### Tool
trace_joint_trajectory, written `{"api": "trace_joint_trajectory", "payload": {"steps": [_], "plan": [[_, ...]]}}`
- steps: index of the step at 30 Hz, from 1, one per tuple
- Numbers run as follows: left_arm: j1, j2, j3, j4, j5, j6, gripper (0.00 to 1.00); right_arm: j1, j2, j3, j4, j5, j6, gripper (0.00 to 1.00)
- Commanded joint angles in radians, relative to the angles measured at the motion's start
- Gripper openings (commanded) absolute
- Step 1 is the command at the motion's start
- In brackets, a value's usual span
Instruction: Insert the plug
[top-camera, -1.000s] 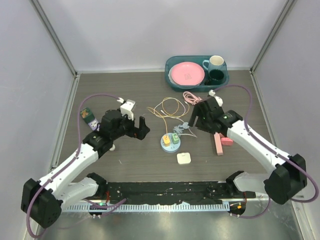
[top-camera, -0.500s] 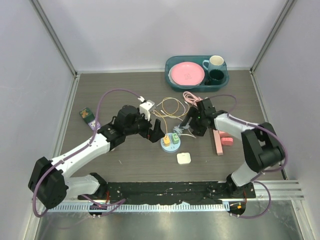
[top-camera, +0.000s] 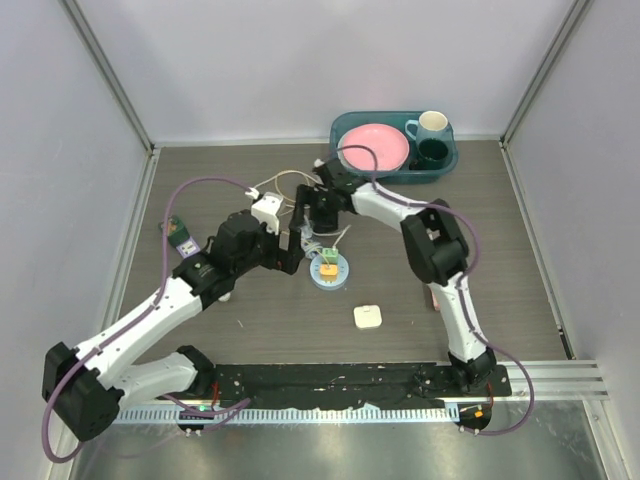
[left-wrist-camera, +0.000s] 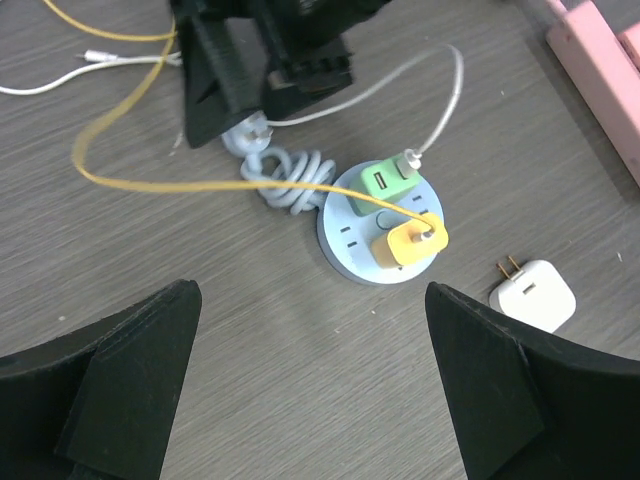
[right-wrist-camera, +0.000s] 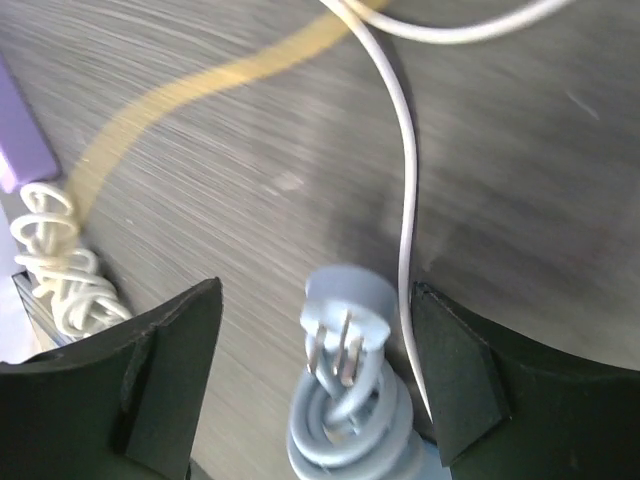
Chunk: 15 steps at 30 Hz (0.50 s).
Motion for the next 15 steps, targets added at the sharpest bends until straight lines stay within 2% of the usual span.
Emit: {"api": "trace_joint_trajectory", "payload": {"steps": [1, 4, 6, 11, 15], "plan": [[0.002, -0.082, -0.008, -0.038, -0.11, -0.022, 1.0, 0.056, 0.187, 0.395, -0.173, -0.078, -0.151, 0.81], [0.004, -0.121, -0.023, -0.057, -0.132, -0.027, 1.0, 0.058, 0.248, 0.587, -0.281, -0.066, -0.211, 0.81], [0.004, -0.136, -0.033, -0.058, -0.127, -0.025, 1.0, 0.055, 0.233, 0.621, -0.315, 0.001, -0.242, 0.82], [0.004, -0.19, -0.077, -0.006, -0.069, -0.013, 1.0, 0.026, 0.072, 0.539, -0.315, 0.15, -0.333, 0.86], [0.004, -0.208, -0.102, 0.052, 0.029, 0.021, 1.0, 0.014, -0.144, 0.427, -0.303, 0.305, -0.396, 0.9]]}}
